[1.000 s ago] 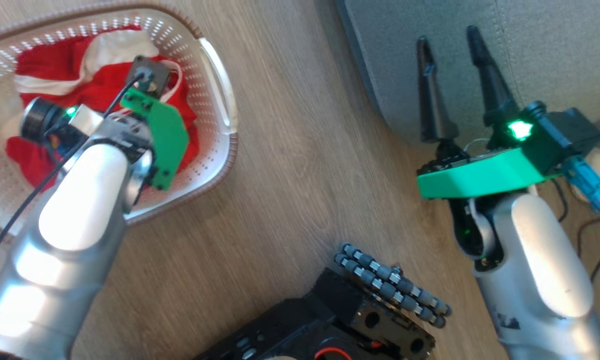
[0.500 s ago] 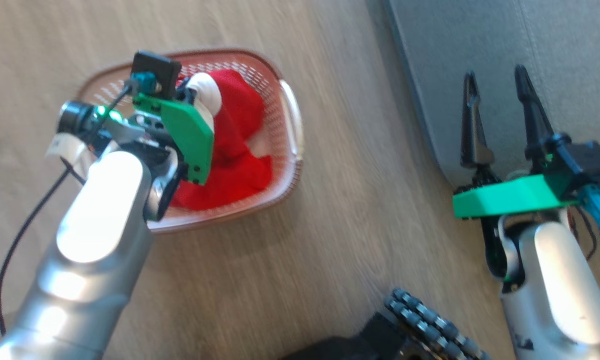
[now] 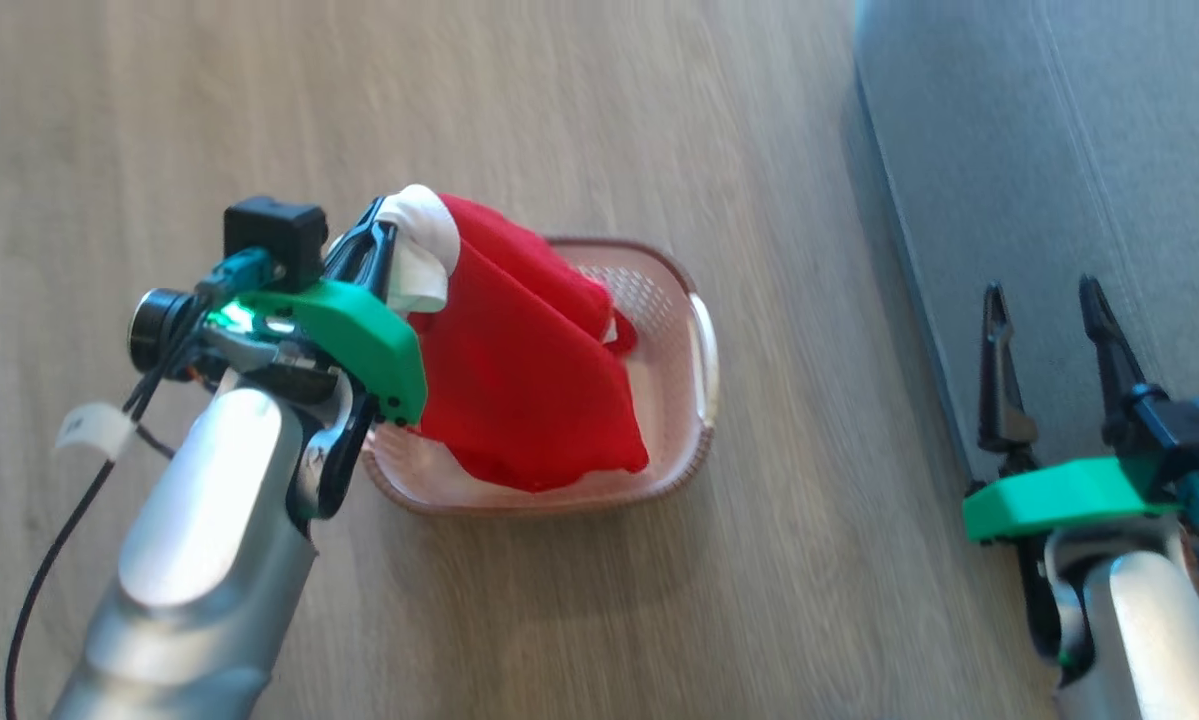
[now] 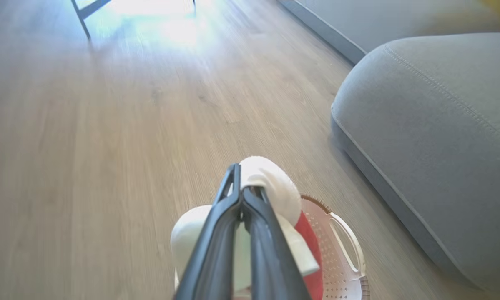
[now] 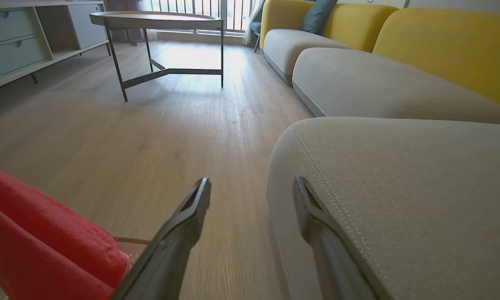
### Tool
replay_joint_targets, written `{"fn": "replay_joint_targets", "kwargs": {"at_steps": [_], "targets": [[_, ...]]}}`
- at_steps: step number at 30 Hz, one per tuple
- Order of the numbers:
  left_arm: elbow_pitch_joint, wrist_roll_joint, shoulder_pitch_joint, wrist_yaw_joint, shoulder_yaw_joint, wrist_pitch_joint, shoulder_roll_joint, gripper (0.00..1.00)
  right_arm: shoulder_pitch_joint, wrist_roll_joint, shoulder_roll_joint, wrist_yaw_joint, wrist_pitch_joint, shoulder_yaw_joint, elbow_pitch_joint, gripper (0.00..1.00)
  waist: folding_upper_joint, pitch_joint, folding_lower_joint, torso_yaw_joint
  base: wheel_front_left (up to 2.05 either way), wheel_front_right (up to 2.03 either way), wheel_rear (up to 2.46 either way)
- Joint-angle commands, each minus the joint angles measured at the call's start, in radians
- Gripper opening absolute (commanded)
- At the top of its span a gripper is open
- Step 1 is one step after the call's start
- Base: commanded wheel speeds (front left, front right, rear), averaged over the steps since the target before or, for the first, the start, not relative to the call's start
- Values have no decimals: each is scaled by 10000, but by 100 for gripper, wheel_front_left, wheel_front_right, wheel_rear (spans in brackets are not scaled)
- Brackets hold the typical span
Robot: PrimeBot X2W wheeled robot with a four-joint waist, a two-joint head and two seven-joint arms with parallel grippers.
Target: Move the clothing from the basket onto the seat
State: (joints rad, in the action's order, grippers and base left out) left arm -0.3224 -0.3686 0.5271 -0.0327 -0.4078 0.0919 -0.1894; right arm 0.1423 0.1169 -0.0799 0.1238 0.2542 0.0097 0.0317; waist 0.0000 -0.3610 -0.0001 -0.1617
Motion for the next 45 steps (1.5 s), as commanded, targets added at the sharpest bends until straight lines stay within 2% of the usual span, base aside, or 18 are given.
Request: {"fn": "replay_joint_targets", "kwargs": {"at_steps": [1,13,29,32,38,45], "targets": [[484,-96,96,-71,409,-146,-235,0,-138,-41,-243,69,76,104,-275,100,0,775,1,627,0,0,0],[1268,-390,-811,-468,914,-491,-633,0,-938,-2,-685,69,76,-78,-200,100,0,2086,1,1262,0,0,0],[1417,-525,-1037,-682,1280,-524,-1170,0,-1036,82,-1085,69,76,484,33,100,0,2625,1,1533,0,0,0],[1487,-518,-1017,-660,1264,-529,-1240,0,-865,145,-1231,69,76,919,66,100,0,2657,1,1530,0,0,0],[1973,-389,-591,-437,862,-284,-1219,0,403,552,-1663,69,76,2686,282,100,0,2705,1,1588,0,0,0],[2477,-197,114,-290,337,106,-955,0,1719,924,-1717,69,49,4213,740,100,0,2828,1,1845,0,0,0]]}}
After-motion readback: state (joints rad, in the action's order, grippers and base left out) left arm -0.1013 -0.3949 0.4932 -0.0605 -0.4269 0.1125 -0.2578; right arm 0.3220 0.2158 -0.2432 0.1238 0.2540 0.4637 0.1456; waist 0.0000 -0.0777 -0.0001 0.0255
